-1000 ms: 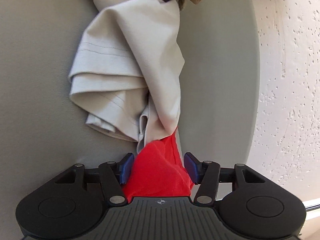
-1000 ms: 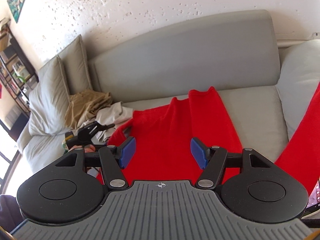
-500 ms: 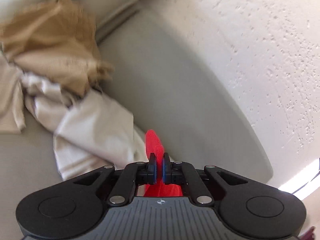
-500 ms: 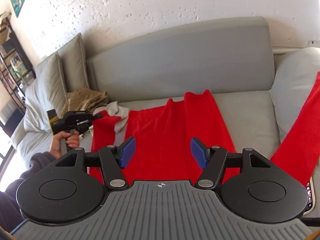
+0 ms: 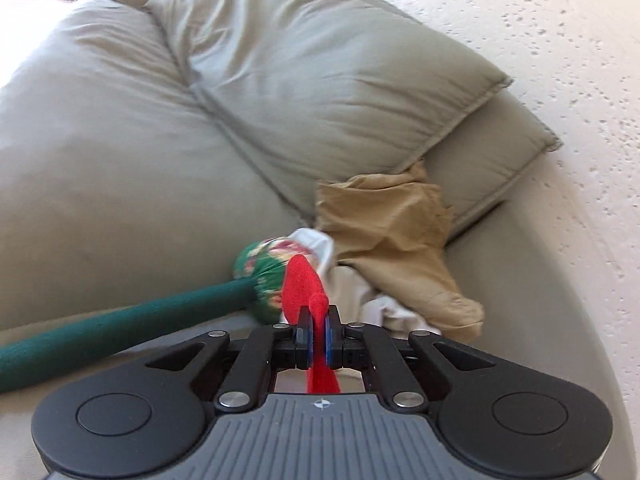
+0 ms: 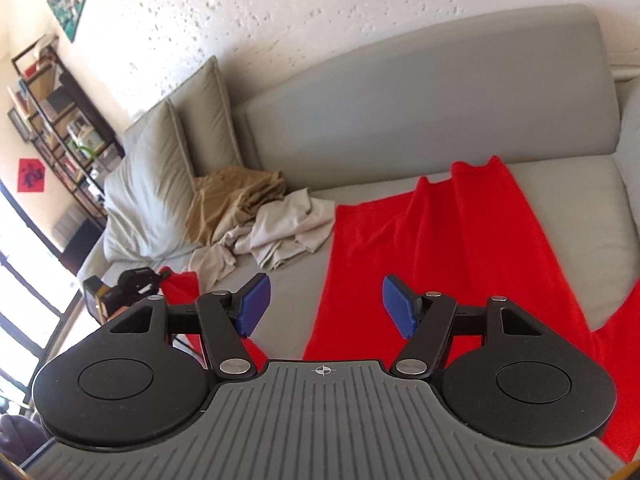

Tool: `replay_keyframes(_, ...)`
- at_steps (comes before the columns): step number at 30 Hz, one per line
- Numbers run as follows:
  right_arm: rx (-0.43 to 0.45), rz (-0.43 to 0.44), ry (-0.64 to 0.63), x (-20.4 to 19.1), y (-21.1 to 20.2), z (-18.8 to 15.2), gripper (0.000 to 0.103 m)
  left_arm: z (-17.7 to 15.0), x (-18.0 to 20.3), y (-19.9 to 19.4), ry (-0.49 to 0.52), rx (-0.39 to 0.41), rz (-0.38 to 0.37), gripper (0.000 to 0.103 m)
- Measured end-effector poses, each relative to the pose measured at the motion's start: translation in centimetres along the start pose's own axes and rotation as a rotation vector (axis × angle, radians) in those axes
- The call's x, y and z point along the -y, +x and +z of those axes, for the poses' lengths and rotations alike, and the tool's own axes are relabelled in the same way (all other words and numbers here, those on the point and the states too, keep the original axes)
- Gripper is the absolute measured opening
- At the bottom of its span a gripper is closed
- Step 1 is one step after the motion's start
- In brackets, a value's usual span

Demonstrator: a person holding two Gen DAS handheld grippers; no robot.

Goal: Fold clothes

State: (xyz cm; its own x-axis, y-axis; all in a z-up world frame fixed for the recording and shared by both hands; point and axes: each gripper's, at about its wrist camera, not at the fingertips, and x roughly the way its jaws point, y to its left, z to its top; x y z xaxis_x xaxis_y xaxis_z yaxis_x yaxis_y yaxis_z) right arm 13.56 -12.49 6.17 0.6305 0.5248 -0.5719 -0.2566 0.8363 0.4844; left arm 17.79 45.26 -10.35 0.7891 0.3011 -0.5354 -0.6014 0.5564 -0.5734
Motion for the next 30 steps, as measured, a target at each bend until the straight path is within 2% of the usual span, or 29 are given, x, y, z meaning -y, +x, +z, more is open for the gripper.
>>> replay_keyframes(1, -0.017, 0.009, -0.004, -0.3, 0.3, -0.3, 0.068, -0.2, -0.8, -0.1, -0.006, 0.001, 0.033, 0.008)
replay_keyframes(2, -0.034, 0.018, -0.008, -0.6, 0.6, -0.6, 0.068, -0.4, -1.6, -0.1, -0.015, -0.004, 0.058, 0.025)
replay_keyframes(4, -0.060, 0.029, -0.014, -1.1, 0.8, -1.0, 0.068, -0.6, -3.0, -0.4, -0.039, -0.020, 0.087, 0.040)
replay_keyframes(8, -0.059, 0.036, -0.026, -1.2, -0.4, -1.6, 0.069, -0.8, -4.9, -2.2, -0.129, -0.076, 0.119, 0.041)
replay_keyframes(10, -0.045, 0.027, -0.018, -0.8, -1.2, -1.7, 0.072, -1.6, -4.8, -3.5, -0.131, -0.124, 0.133, 0.041)
replay_keyframes(16, -0.002, 0.015, 0.013, 0.4, -4.2, -1.9, 0.072, -6.8, -1.4, -10.3, 0.057, -0.276, -0.034, 0.039)
replay_keyframes(20, 0.038, -0.004, 0.017, 1.1, -6.6, -1.9, 0.072, -11.8, 0.6, -13.1, 0.081, -0.453, -0.147, 0.038)
replay_keyframes(24, 0.070, -0.015, 0.024, 1.8, -8.8, -2.1, 0.072, -14.5, 1.0, -13.0, 0.010, -0.512, -0.199, 0.036)
replay_keyframes(25, 0.075, -0.016, 0.029, 2.0, -9.3, -2.2, 0.072, -15.2, 0.9, -12.4, -0.052, -0.561, -0.228, 0.029)
replay_keyframes(26, 0.080, -0.017, 0.034, 2.1, -9.7, -2.4, 0.072, -15.9, 0.7, -11.4, -0.093, -0.605, -0.230, 0.028)
replay_keyframes(27, 0.085, -0.017, 0.039, 2.3, -10.0, -2.5, 0.072, -16.7, 0.8, -10.7, -0.087, -0.619, -0.198, 0.021)
replay_keyframes(28, 0.090, -0.017, 0.043, 2.5, -10.4, -2.7, 0.072, -17.1, 0.8, -10.4, -0.092, -0.619, -0.184, 0.014)
replay_keyframes(30, 0.097, -0.016, 0.050, 2.6, -11.0, -3.0, 0.072, -17.5, 0.6, -10.5, -0.123, -0.594, -0.187, 0.014)
